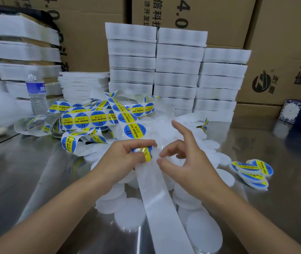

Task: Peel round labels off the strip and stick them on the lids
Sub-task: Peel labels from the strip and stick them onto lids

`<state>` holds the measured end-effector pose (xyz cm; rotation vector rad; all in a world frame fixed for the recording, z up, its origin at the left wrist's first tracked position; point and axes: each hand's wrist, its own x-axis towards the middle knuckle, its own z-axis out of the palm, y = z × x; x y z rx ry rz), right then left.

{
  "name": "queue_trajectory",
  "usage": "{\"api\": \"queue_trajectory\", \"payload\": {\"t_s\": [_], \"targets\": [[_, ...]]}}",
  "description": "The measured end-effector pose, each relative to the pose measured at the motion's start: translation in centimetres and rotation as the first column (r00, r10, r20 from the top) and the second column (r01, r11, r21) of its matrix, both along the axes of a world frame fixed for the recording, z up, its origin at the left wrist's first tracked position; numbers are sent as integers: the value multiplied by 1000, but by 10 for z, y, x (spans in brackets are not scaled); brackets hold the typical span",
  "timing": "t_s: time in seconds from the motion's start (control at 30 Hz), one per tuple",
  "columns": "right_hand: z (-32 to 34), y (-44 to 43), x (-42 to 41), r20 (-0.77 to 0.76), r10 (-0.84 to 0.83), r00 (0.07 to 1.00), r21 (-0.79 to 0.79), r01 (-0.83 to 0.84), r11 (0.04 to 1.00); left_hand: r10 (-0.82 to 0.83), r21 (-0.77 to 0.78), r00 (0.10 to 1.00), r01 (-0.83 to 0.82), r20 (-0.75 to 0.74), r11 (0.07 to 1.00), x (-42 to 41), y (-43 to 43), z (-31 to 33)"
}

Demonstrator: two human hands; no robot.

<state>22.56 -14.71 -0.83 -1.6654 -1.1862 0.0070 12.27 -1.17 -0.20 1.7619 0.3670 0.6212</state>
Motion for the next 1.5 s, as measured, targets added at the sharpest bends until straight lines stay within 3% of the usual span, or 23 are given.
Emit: {"api": "queue_trajectory", "payload": {"t_s": [0.2,0.3,0.5,0.57,0.7,0.83,1.0,1.5], "targets": [[8,0,3,-274,45,961,-8,-50,999,-57,52,995,53,81,997,1,0,-5],[8,-1,5,-388,24,922,-21,-35,999,-59,53,997,56,54,997,2,1,-5],[8,1,9,-316,-162,935,151,218,964,-51,50,998,52,-28,997,5,1,-8],[13,-2,10,-361,-181,915,231,276,933,-35,66,999,36,-24,997,4,2,-7],[26,-7,14,-628,-45,777,294,290,911,4,39,1000,-4,5,999,4,2,-5],[27,-7,14,-758,58,650,284,249,926,19,-11,1000,-19,17,1000,5,4,-6],[26,-6,16,-799,47,600,200,190,961,-4,-22,1000,4,31,1000,5,5,-6],[19,-4,13,-743,-10,669,63,85,994,-19,-9,999,19,44,1000,4,5,-5]]}}
